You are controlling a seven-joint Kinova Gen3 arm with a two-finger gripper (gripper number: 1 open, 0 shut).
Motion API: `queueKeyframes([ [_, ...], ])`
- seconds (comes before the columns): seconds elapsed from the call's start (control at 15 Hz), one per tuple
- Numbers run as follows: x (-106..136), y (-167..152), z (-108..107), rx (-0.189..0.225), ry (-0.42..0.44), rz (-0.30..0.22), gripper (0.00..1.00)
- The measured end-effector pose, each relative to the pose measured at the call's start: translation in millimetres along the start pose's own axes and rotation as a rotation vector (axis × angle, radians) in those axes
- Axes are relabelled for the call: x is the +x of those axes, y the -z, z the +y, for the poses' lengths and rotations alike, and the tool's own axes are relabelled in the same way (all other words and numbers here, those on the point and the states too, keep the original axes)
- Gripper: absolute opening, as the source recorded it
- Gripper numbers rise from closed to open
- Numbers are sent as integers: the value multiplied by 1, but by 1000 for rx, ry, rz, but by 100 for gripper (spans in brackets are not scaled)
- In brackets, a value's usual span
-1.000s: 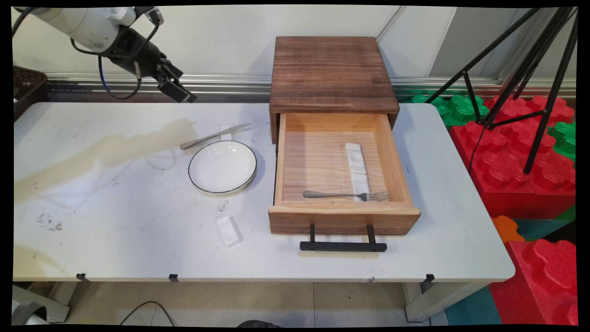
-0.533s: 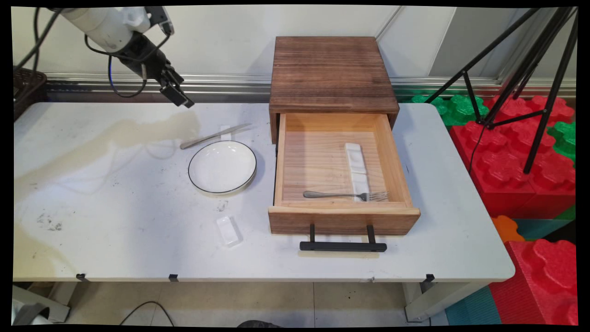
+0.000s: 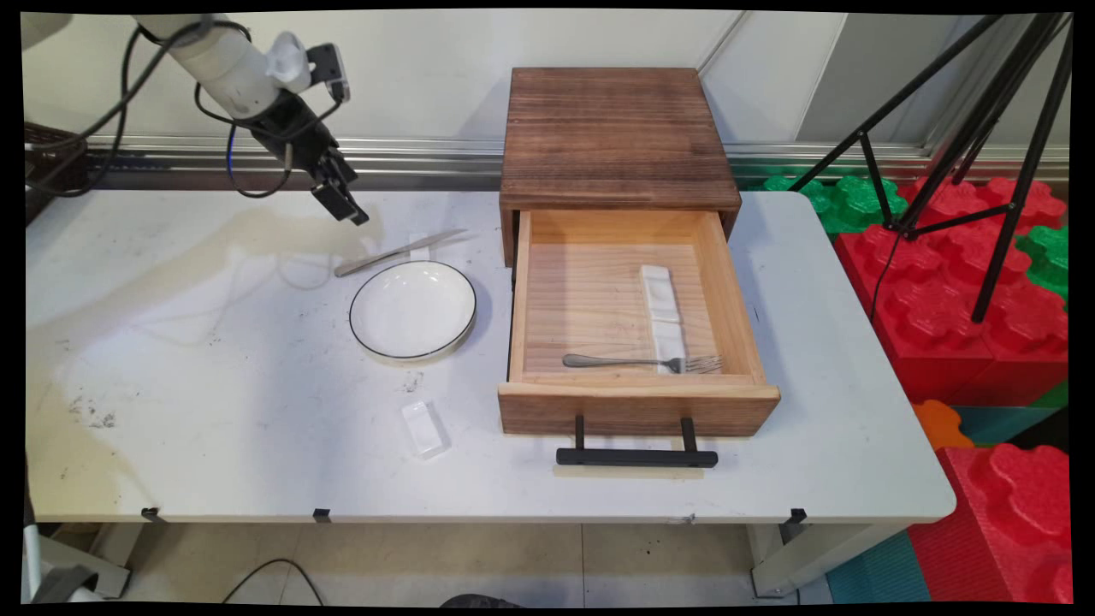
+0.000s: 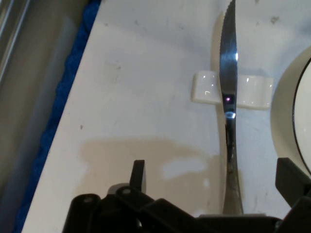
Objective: Pick up the knife from the left of the white plate
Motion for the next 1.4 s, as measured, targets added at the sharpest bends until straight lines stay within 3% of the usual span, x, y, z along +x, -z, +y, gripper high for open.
queueKeyframes([
  [0.53,7,-44,-10,-42,-58,-32,100],
  [1.4,12,-84,-10,-74,-44,-43,100],
])
